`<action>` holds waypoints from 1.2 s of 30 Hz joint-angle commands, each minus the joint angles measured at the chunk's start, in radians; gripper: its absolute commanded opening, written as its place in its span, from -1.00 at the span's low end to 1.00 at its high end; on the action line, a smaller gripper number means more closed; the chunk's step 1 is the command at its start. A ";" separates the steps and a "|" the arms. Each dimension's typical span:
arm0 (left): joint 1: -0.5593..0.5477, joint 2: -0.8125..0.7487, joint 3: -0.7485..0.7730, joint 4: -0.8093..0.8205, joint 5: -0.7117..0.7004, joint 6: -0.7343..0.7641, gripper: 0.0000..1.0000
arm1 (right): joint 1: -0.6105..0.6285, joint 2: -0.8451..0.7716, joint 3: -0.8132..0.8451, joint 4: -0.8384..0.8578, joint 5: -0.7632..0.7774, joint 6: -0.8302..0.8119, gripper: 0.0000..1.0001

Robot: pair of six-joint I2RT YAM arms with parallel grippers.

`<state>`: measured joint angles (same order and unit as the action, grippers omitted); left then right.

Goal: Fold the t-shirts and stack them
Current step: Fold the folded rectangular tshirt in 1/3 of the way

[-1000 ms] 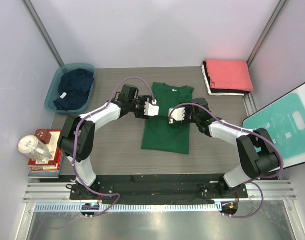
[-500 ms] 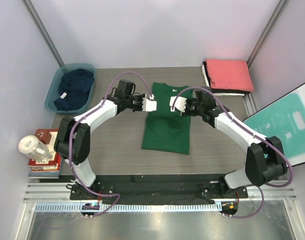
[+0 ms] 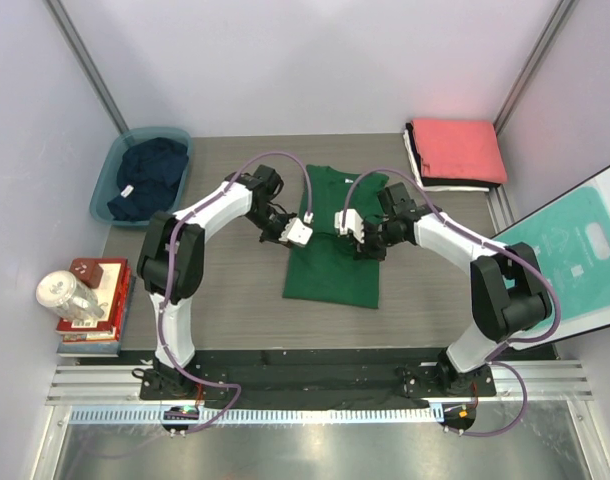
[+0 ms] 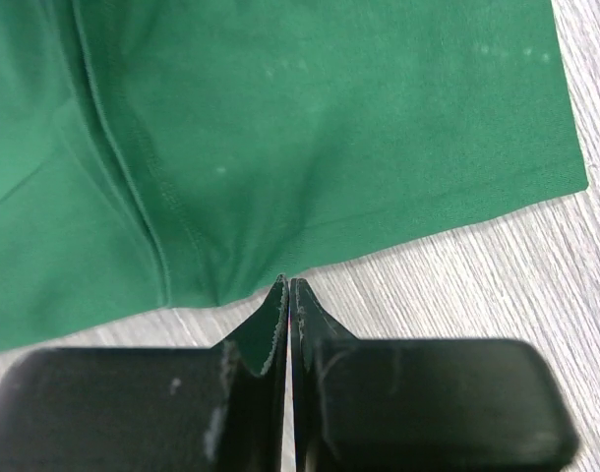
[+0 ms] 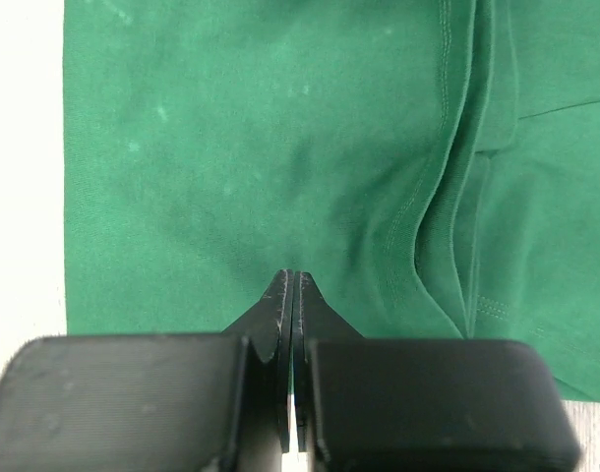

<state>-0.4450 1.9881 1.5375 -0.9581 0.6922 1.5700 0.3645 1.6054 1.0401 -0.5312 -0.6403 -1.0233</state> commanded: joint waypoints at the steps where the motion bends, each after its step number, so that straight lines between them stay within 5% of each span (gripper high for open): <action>1: -0.009 0.023 0.033 0.000 0.015 -0.002 -1.00 | -0.002 0.021 0.043 0.000 -0.009 -0.024 -0.98; 14: -0.015 0.052 -0.022 0.248 0.015 -0.140 -1.00 | -0.002 0.062 -0.023 0.316 0.172 -0.031 -0.98; 31: -0.049 0.094 -0.134 0.541 -0.180 -0.238 -1.00 | 0.004 0.073 -0.152 0.710 0.376 -0.052 -0.98; 36: -0.049 0.077 -0.134 0.547 -0.189 -0.258 -0.99 | 0.002 0.047 -0.099 0.645 0.302 0.006 -0.98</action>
<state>-0.4919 2.0674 1.4231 -0.4419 0.5423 1.3407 0.3645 1.6985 0.8898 0.0723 -0.2928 -1.0618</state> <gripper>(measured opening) 0.003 0.018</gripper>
